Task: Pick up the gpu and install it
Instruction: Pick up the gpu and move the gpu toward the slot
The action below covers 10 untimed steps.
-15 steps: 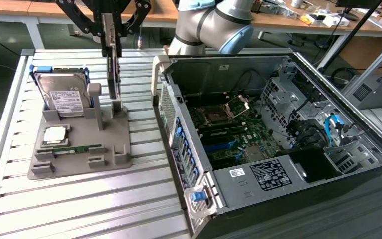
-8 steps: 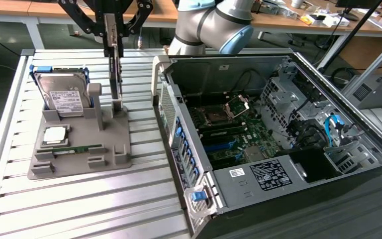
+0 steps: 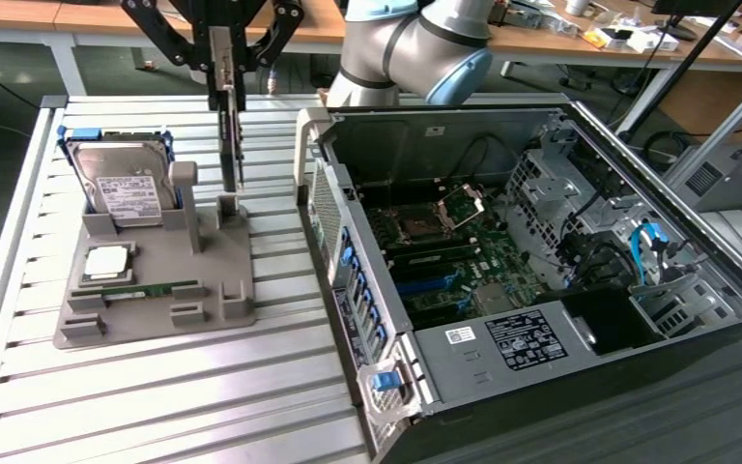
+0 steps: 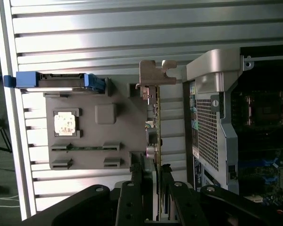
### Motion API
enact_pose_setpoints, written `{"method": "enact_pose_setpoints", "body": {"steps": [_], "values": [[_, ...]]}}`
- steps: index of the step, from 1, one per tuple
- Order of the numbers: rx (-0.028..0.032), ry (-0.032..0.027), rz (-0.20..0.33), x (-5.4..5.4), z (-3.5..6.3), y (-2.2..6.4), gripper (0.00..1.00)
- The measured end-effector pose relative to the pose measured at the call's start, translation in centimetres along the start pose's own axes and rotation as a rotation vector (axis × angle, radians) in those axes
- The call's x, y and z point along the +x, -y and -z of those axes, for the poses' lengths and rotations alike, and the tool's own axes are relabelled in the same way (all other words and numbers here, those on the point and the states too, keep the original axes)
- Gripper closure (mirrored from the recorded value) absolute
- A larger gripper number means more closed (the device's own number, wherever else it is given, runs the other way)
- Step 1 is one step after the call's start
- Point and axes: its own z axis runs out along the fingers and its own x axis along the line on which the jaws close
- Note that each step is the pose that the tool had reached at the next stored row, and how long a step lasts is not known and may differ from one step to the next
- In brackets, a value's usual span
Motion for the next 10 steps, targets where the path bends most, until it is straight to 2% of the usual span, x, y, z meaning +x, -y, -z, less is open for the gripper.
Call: {"method": "enact_pose_setpoints", "body": {"steps": [10], "values": [[0.0002, -0.0001, 0.000, -0.59, -0.01, -0.04, 0.73]]}}
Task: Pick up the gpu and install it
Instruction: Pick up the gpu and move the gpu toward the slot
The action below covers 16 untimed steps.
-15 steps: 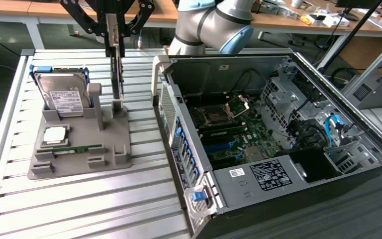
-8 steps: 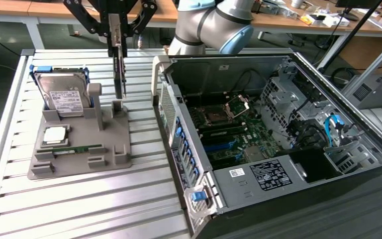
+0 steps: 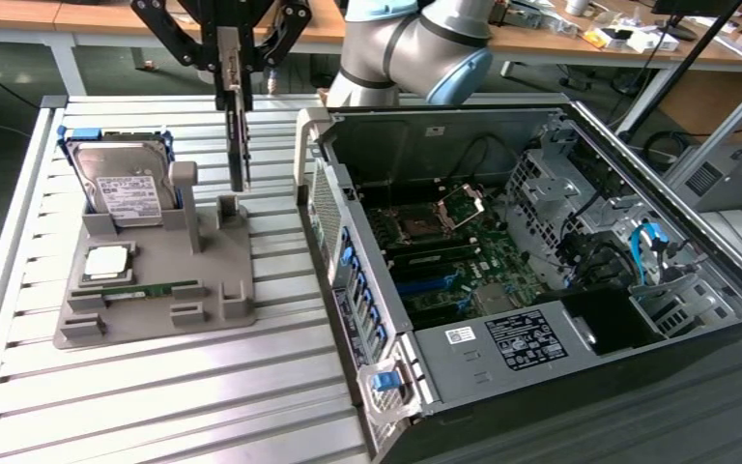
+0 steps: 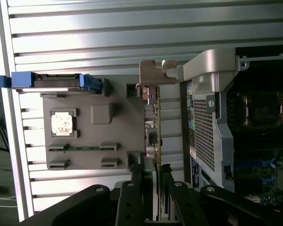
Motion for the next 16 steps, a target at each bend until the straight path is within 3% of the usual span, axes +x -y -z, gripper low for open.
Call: {"method": "enact_pose_setpoints", "body": {"steps": [16], "values": [[0.0000, 0.0001, 0.000, -1.01, -0.03, -0.07, 0.73]]}}
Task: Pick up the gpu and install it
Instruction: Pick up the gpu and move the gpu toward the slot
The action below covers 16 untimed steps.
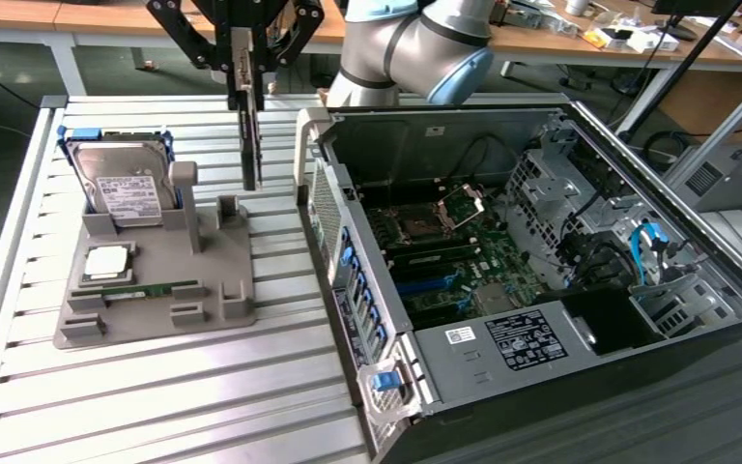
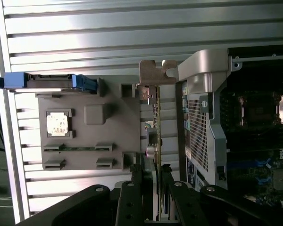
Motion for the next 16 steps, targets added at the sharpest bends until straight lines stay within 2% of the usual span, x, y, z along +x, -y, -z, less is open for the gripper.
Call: {"method": "enact_pose_setpoints", "body": {"steps": [16], "values": [[0.0006, 0.0000, 0.000, -1.02, -0.03, -0.07, 0.73]]}}
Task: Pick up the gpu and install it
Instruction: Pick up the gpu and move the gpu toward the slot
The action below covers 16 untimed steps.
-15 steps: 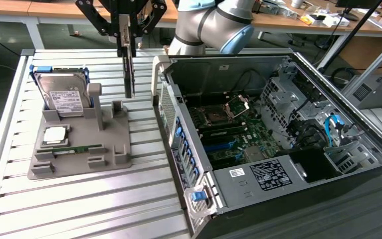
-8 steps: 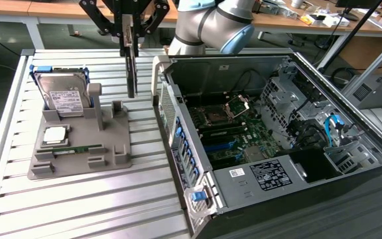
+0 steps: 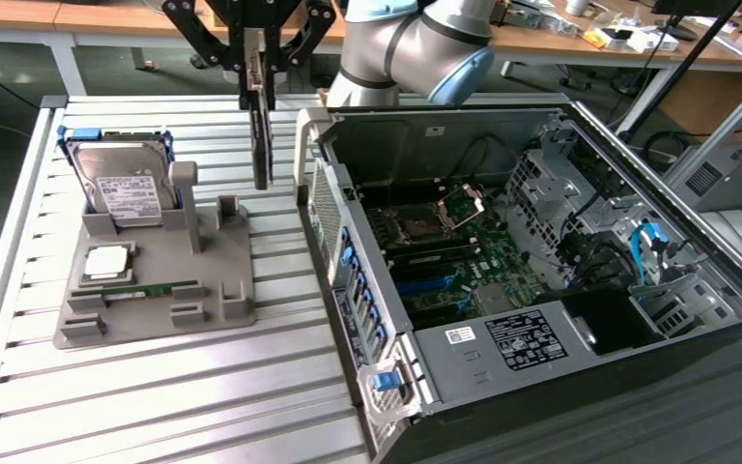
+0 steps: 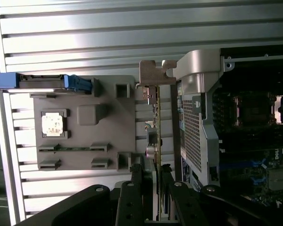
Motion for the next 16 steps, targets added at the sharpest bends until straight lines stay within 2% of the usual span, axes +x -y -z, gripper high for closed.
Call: {"method": "enact_pose_setpoints", "body": {"steps": [16], "values": [[0.0006, 0.0000, 0.000, -0.87, -0.02, -0.06, 0.73]]}}
